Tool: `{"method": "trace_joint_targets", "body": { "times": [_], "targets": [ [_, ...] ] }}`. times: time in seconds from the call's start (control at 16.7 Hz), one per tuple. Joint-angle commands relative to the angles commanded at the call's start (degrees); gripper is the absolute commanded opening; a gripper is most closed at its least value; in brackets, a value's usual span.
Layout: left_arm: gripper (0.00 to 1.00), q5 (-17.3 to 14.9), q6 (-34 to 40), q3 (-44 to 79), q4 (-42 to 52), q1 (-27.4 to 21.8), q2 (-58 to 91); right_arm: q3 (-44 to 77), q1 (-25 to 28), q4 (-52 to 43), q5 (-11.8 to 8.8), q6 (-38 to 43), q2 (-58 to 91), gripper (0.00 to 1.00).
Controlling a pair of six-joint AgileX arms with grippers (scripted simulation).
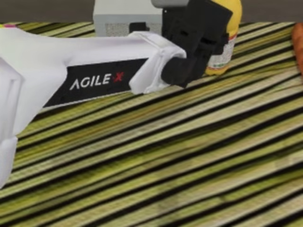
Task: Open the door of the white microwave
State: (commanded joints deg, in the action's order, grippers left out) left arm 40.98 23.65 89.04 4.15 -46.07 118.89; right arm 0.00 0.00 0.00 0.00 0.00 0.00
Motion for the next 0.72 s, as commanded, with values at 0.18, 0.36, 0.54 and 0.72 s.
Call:
{"method": "trace_joint_targets", "body": {
  "times": [0.18,0.36,0.54,0.72],
  "targets": [
    [1.0,-0.46,-0.37,0.71,-0.25,0.57,0.83,0.0,0.0,0.0,0.0,0.0,0.0,1.0],
    [1.0,-2.06,-1.72,5.61,-1.12,2.36,5.63,0.0,0.0,0.0,0.0,0.0,0.0,1.0],
    [1.0,-4.18,-3.37,11.1,-2.13,4.77,11.14,0.0,0.0,0.0,0.0,0.0,0.0,1.0],
    [1.0,-5.21,-4.13,13.54,-2.58,5.94,13.58,0.0,0.0,0.0,0.0,0.0,0.0,1.0]
  ]
}}
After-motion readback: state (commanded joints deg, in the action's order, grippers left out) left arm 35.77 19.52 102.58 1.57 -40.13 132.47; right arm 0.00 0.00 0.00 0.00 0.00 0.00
